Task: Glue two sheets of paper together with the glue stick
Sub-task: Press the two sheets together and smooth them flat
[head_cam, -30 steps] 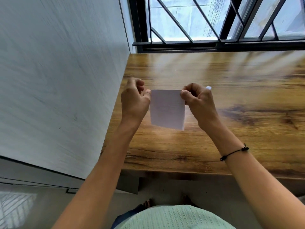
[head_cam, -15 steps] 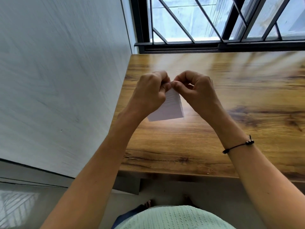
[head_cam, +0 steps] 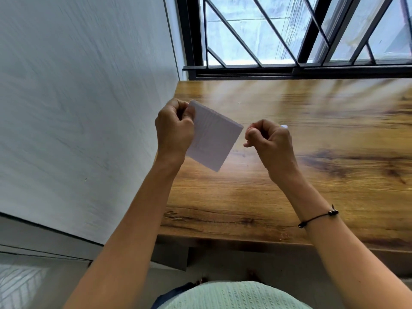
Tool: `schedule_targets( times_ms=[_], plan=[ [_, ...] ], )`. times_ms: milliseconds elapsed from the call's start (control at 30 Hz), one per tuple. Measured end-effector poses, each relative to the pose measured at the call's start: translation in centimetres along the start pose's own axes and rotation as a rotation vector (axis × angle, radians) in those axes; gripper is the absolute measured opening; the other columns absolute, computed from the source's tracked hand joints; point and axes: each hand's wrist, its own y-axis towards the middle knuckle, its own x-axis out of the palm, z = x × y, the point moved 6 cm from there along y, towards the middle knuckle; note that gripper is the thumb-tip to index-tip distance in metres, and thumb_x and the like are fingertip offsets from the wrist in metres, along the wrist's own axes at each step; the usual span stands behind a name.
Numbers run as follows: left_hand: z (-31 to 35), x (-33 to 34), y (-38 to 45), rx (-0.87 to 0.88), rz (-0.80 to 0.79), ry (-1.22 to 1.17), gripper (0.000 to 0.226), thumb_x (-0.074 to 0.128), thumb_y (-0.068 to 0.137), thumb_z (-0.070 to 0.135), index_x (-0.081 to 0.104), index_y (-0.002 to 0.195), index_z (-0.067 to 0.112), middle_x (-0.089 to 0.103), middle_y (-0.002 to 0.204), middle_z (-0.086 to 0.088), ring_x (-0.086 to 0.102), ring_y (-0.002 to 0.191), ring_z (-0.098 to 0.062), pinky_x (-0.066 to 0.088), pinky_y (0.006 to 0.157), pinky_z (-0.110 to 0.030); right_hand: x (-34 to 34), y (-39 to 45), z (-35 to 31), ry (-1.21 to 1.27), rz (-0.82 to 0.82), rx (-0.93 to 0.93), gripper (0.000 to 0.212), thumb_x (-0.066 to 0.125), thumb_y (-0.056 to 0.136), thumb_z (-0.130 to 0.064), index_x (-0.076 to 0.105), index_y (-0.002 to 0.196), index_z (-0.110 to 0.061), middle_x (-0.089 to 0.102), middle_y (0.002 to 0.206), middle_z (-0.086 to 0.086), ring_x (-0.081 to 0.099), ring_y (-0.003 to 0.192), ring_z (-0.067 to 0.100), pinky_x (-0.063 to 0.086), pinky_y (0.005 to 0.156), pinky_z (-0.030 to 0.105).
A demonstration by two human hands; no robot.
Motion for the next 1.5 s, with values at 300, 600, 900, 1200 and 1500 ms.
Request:
schedule_targets(
  times_ms=[300,600,900,1200,1500],
  plan=[
    [-1.7,0.3,-1.5,-0.123,0.016,-0.14,0.007,0.053,0.089,0.02,0.056,0.087,0.014,0.056,0.081,0.006,0.053,0.074,-0.008,0.042,0.05,-0.002,2.0,-0.5,-0.4,0.139,-0.159,0.079,0.028,0.047,0.094,-0.027,0.06,0.081,-0.006,0.059,0.073,0.003,0.056,0.069,0.015,0.053,0.068,0.04],
    [4.9,1.7,-3.2,0.509,-0.23,0.292,0.016,0.058,0.084,0.007,0.06,0.098,0.002,0.062,0.096,-0.013,0.054,0.086,-0.016,0.044,0.075,-0.022,1.6,-0.3,-4.0,-0.436,-0.133,-0.239,0.019,0.053,0.089,-0.017,0.063,0.076,-0.007,0.055,0.06,0.007,0.044,0.057,0.019,0.026,0.049,0.023],
    [6.4,1.5,-2.5,0.527,-0.133,0.274,0.008,0.05,0.083,0.0,0.057,0.078,-0.002,0.052,0.073,-0.006,0.046,0.067,-0.013,0.037,0.056,-0.015,1.3,-0.4,-6.2,-0.489,-0.075,-0.398,0.016,0.058,0.085,-0.015,0.068,0.078,-0.005,0.065,0.064,0.011,0.054,0.057,0.023,0.037,0.054,0.029],
    [3.5,-0.1,-2.3,0.335,0.067,0.204,0.011,0.05,0.085,-0.001,0.058,0.078,-0.003,0.054,0.071,-0.008,0.048,0.068,-0.014,0.036,0.057,-0.006,-0.6,-1.4,-1.0,-0.359,0.018,-0.108,0.014,0.06,0.082,-0.011,0.068,0.071,-0.008,0.064,0.06,0.0,0.055,0.055,0.008,0.041,0.055,0.017],
    [-1.0,-0.7,-1.4,-0.012,0.11,0.0,0.007,0.047,0.091,0.01,0.052,0.087,0.014,0.051,0.076,0.009,0.05,0.068,-0.003,0.04,0.057,0.003,2.1,-0.7,1.1,0.201,-0.175,0.148,0.041,0.051,0.079,-0.047,0.061,0.093,-0.01,0.065,0.084,0.008,0.059,0.073,0.021,0.052,0.064,0.033]
  ],
)
